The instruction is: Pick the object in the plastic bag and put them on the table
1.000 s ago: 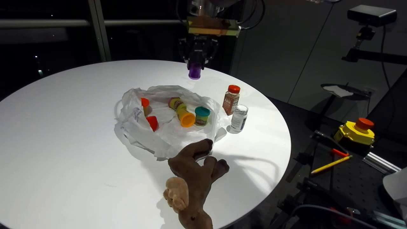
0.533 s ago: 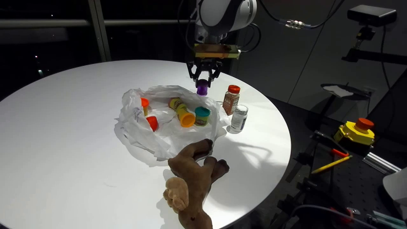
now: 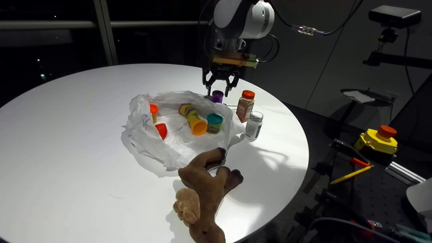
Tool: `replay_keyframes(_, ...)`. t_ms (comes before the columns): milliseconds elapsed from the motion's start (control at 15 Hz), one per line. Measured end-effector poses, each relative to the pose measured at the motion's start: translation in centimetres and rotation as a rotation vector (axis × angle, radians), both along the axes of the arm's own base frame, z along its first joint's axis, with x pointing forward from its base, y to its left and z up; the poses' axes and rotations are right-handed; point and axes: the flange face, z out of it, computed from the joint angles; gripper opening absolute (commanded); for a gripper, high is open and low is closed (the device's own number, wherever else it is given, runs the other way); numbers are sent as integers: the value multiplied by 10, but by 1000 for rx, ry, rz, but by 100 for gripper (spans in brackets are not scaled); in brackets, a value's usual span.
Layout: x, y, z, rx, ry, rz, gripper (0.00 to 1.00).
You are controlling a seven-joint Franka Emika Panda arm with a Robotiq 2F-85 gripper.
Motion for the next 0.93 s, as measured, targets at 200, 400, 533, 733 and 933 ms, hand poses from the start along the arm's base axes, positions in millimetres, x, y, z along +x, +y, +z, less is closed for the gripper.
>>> replay_keyframes(200,6,10,28,-6,-75,25,100)
replay_keyframes(400,-1,56,74,-24,-157,113,100)
replay_keyframes(533,-15,101,96,-57,-202,220,100)
replay_keyframes(733,-46,175,111,-100,-230,377,100)
replay_keyframes(933,-82,247,108,-98,-230,511,100)
